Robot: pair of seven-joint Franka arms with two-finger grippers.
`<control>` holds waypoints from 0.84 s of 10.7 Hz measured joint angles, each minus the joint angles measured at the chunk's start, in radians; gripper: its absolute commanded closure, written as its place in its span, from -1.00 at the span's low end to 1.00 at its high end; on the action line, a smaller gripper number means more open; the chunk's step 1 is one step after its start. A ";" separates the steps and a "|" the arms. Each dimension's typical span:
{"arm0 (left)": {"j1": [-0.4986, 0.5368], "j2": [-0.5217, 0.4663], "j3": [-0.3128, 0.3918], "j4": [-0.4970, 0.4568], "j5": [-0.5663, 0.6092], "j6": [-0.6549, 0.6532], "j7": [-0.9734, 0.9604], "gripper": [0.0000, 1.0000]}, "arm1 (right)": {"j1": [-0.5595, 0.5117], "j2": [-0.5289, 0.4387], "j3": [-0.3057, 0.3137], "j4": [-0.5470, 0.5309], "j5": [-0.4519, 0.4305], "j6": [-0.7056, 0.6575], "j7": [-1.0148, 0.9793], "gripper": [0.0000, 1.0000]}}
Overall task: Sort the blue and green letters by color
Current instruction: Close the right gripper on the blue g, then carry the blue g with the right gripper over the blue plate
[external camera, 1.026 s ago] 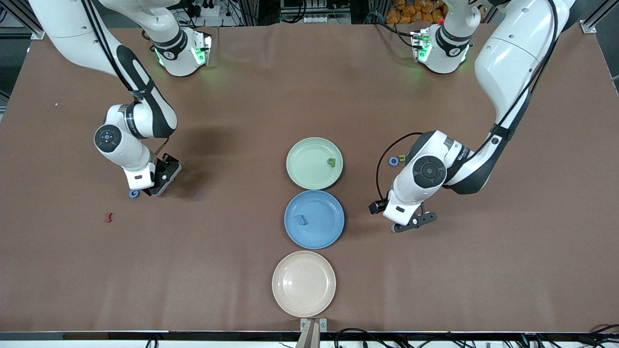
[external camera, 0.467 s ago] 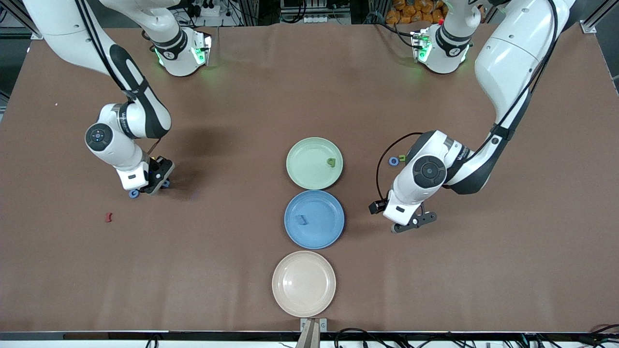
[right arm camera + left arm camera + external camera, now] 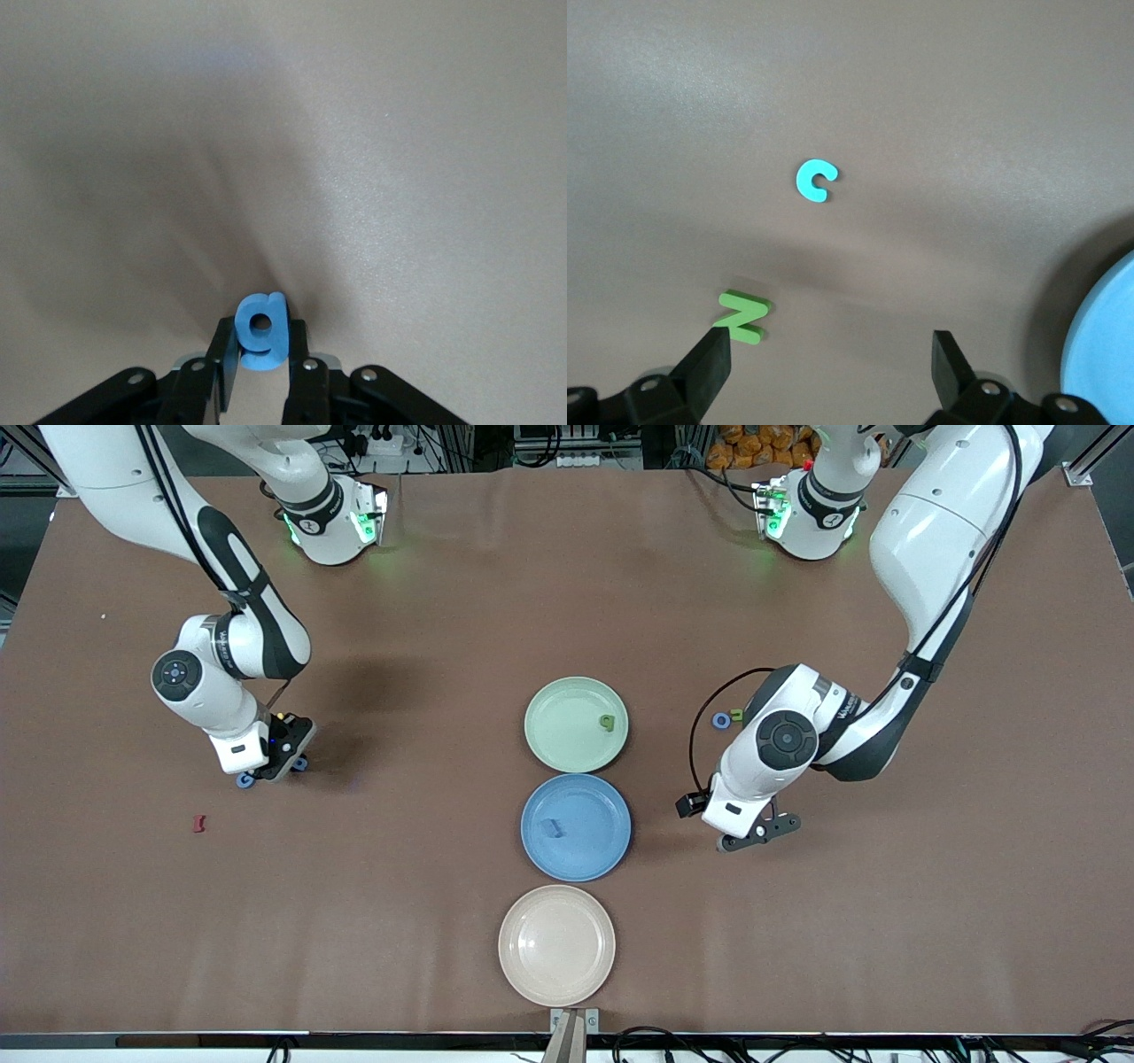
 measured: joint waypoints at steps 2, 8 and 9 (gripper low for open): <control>0.000 0.000 0.000 0.000 0.000 0.000 0.000 -1.00 | 0.001 0.000 0.003 0.014 0.000 0.005 0.001 1.00; 0.000 0.000 0.000 0.000 0.000 0.000 0.008 -1.00 | 0.157 0.000 0.015 0.080 0.001 0.010 0.301 1.00; 0.001 0.000 0.001 -0.001 0.000 -0.001 0.027 -1.00 | 0.182 0.000 0.015 0.091 0.001 0.009 0.350 1.00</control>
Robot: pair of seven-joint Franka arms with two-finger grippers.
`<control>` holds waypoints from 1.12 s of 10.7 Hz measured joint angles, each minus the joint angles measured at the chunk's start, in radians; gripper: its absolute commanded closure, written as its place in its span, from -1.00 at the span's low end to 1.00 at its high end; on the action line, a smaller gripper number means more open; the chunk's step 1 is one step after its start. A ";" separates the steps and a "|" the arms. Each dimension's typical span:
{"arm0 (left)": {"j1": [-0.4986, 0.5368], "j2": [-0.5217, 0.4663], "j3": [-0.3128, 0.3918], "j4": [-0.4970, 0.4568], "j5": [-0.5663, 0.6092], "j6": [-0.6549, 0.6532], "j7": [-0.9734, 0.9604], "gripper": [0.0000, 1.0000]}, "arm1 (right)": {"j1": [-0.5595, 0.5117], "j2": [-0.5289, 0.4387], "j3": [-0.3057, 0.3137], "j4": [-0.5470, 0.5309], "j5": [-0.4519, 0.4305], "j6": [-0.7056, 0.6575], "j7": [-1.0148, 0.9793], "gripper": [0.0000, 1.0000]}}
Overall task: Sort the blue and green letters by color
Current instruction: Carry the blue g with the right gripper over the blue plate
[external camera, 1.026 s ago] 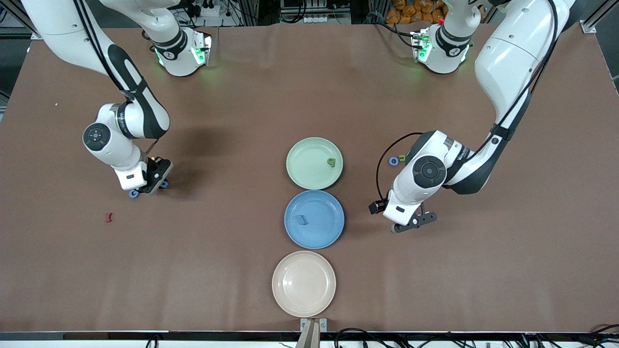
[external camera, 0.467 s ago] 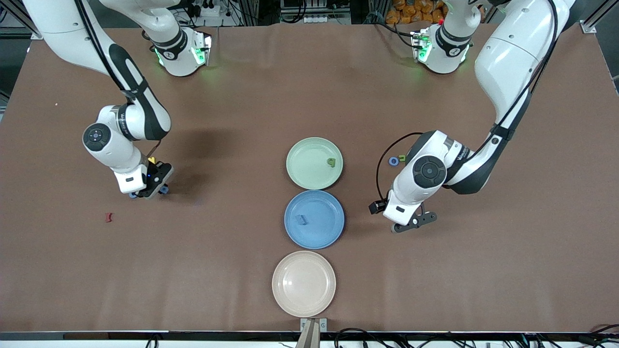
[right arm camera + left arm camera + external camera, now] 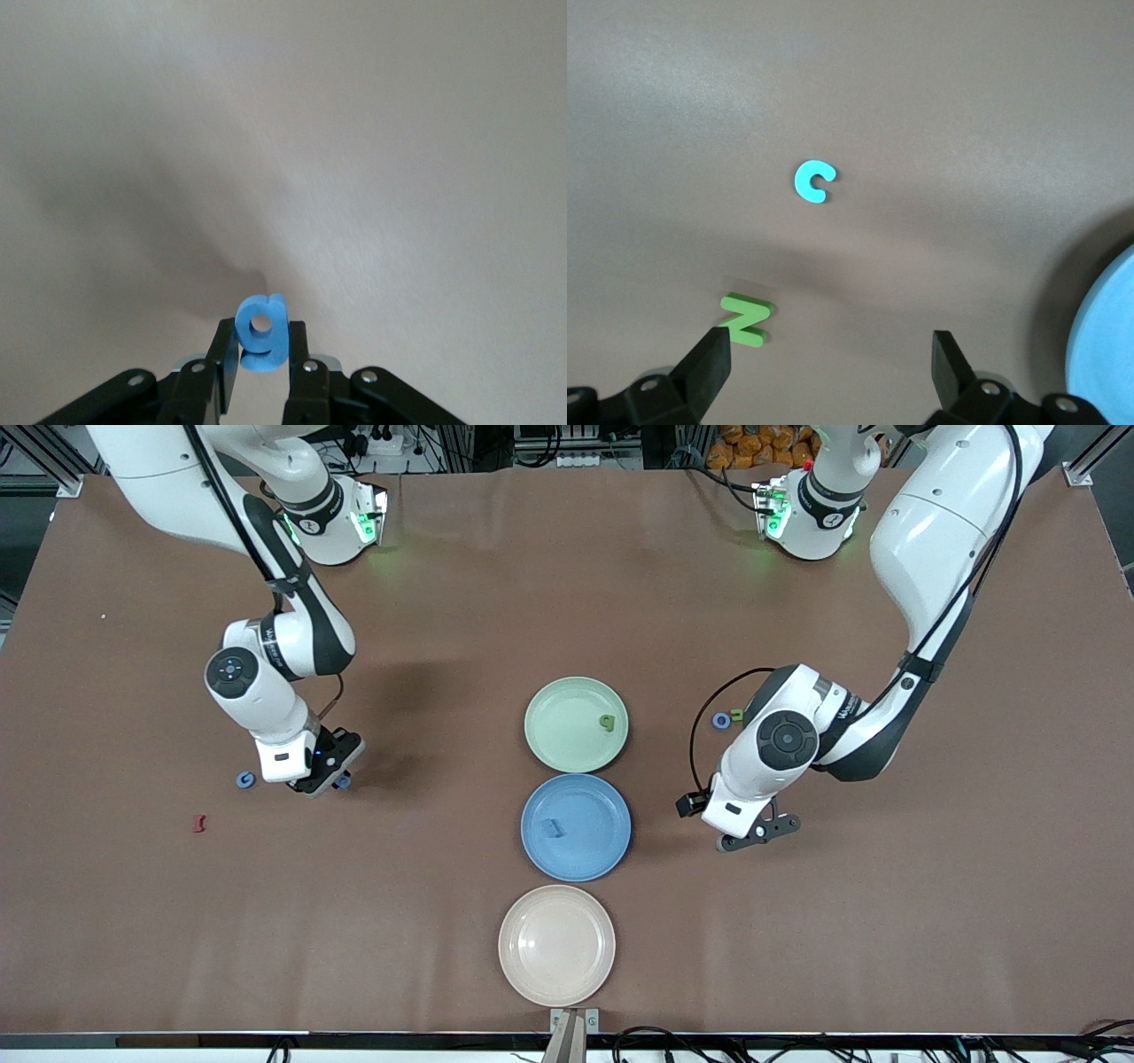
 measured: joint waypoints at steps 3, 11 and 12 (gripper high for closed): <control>0.001 0.000 0.002 -0.012 0.000 -0.002 0.051 -1.00 | 0.083 0.002 0.001 0.026 0.000 -0.001 0.150 1.00; 0.039 0.001 0.008 -0.096 0.009 0.055 0.139 -1.00 | 0.209 0.010 0.002 0.108 0.000 -0.085 0.340 1.00; 0.040 0.001 0.008 -0.109 0.014 0.072 0.140 -1.00 | 0.222 0.010 0.002 0.115 0.000 -0.093 0.355 1.00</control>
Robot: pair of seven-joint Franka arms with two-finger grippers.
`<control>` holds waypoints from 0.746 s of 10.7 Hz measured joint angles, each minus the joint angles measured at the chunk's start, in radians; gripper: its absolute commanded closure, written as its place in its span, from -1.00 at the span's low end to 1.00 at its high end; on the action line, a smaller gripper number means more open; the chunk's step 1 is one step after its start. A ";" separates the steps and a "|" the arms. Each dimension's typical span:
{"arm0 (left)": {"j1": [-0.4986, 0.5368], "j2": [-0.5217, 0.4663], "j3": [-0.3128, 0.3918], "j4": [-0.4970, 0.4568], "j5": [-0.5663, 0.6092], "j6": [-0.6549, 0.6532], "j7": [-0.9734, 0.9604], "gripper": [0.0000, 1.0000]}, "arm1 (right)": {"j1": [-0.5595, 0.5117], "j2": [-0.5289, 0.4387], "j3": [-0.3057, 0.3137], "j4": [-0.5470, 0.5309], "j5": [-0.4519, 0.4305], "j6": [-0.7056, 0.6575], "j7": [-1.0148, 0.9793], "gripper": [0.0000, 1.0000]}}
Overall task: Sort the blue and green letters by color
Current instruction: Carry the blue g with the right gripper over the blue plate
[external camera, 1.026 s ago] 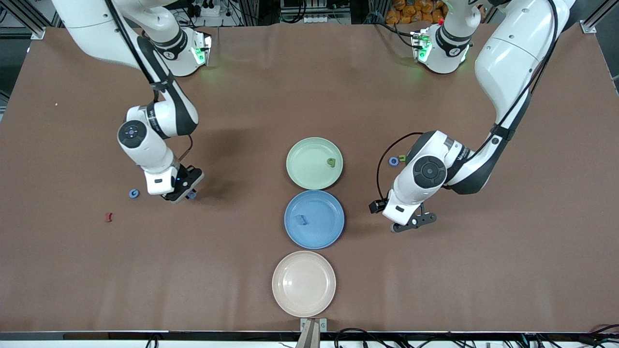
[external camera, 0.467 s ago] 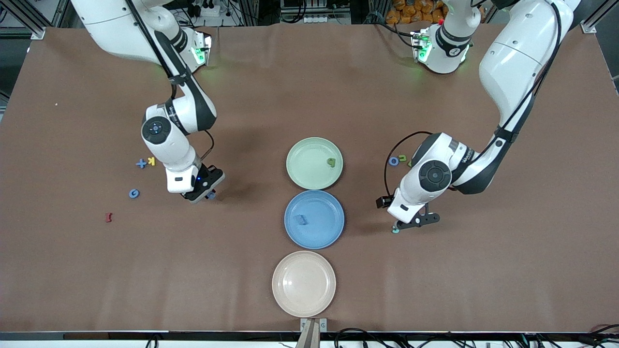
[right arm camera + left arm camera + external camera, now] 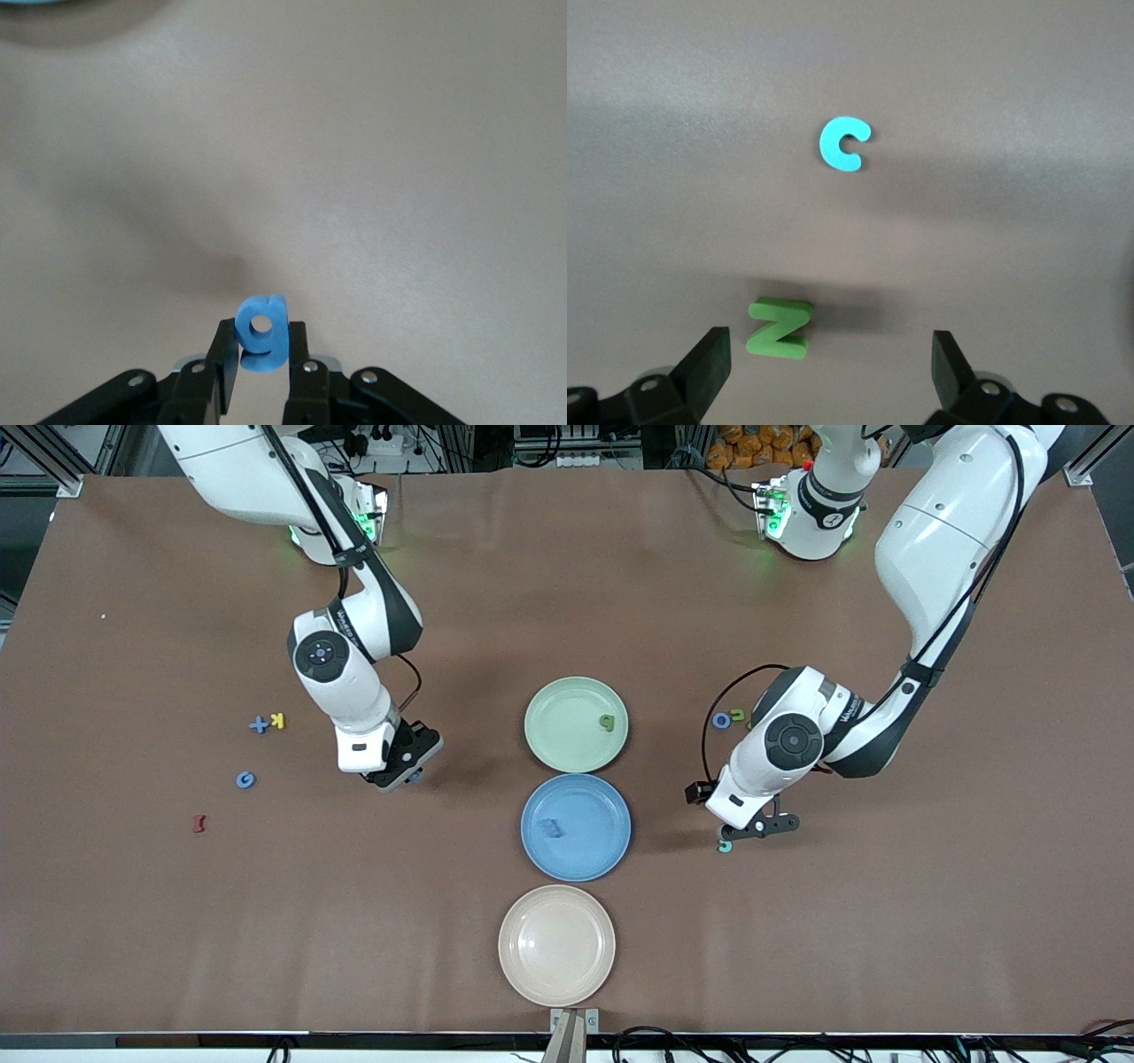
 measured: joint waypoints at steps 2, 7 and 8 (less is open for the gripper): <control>0.015 0.000 0.002 -0.018 0.007 0.013 0.024 -1.00 | 0.018 0.000 0.000 0.043 0.000 -0.091 0.026 1.00; 0.040 0.000 0.003 -0.043 0.007 0.024 0.095 -1.00 | 0.090 0.002 0.001 0.130 0.000 -0.181 0.161 1.00; 0.045 0.001 0.003 -0.048 0.007 0.025 0.096 -1.00 | 0.110 0.009 0.001 0.140 0.000 -0.181 0.199 1.00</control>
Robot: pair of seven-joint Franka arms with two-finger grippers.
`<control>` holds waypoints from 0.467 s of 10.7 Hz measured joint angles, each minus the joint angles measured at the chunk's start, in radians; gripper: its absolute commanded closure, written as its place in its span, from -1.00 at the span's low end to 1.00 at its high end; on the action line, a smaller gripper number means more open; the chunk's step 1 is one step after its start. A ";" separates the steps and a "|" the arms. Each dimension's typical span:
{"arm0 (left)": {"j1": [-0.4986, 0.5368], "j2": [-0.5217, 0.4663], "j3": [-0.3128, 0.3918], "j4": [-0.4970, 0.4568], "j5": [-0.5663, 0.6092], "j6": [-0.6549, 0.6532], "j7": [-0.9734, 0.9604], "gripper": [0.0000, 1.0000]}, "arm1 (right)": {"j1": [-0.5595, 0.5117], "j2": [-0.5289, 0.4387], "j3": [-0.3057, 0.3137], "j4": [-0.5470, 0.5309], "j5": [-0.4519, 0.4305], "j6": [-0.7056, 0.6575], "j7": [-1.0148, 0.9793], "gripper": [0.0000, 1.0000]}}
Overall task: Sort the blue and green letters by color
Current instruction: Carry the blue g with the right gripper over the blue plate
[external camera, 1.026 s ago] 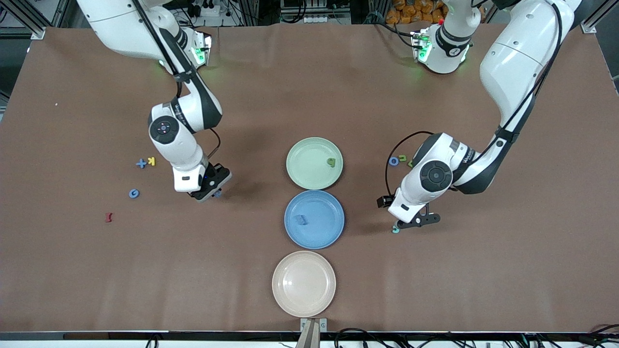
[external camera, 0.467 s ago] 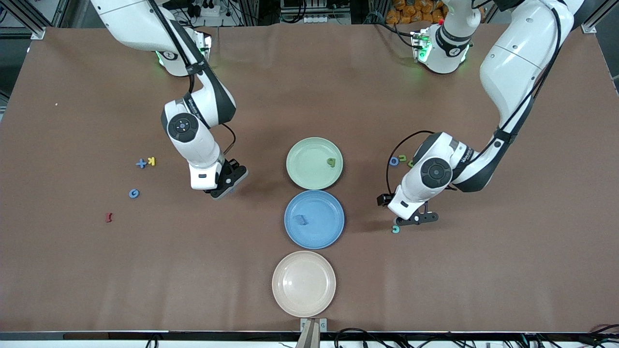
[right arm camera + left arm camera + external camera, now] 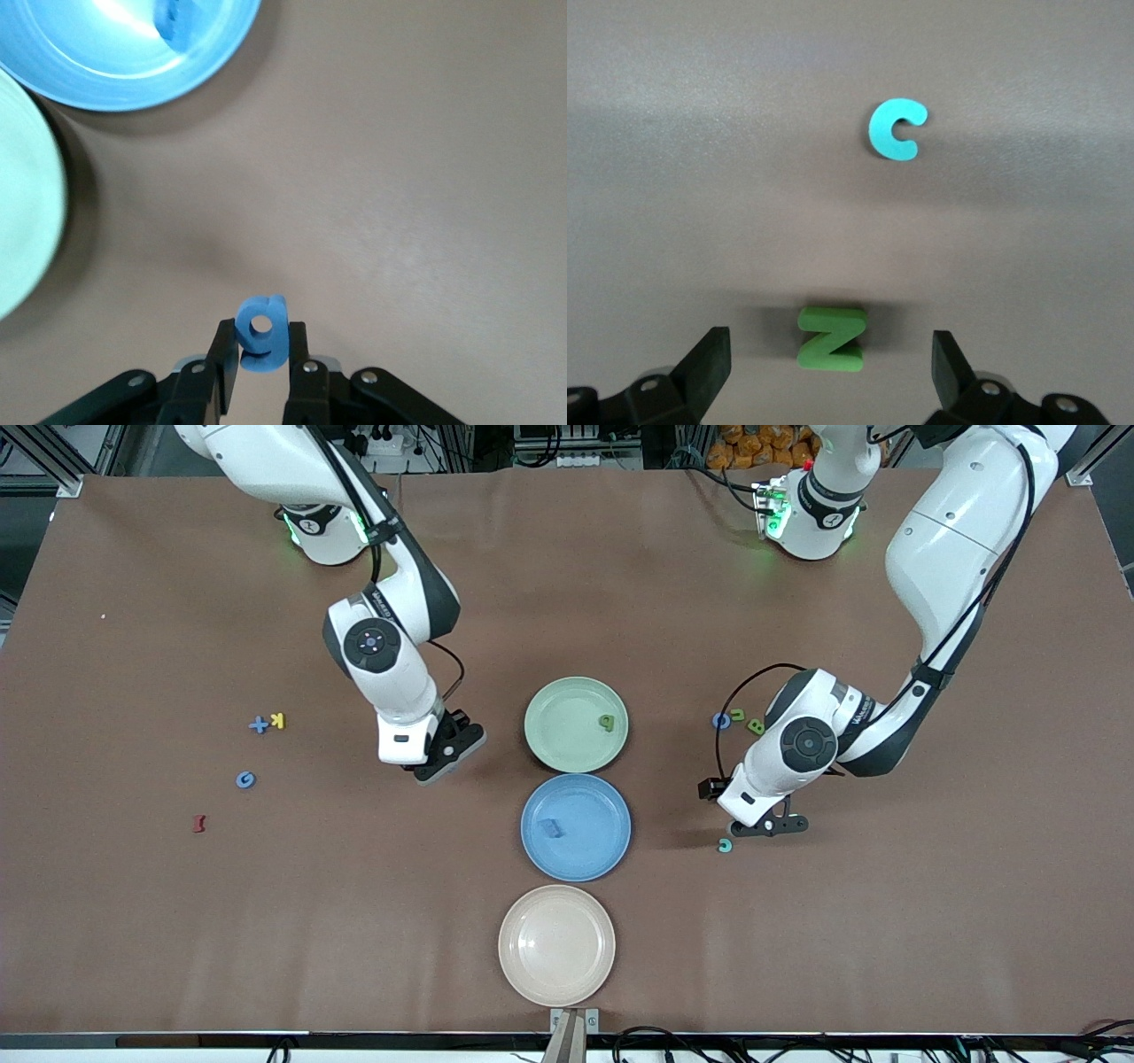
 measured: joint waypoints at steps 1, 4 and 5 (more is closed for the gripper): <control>0.002 0.000 0.000 -0.004 0.000 0.001 0.000 -1.00 | 0.022 0.013 0.000 0.017 0.000 0.000 0.043 1.00; 0.003 0.000 0.000 -0.010 0.000 0.003 0.000 -1.00 | 0.085 0.075 0.001 0.099 0.000 0.000 0.158 1.00; 0.003 0.000 0.000 -0.010 0.000 0.003 0.000 -1.00 | 0.103 0.098 0.001 0.130 0.000 0.000 0.193 1.00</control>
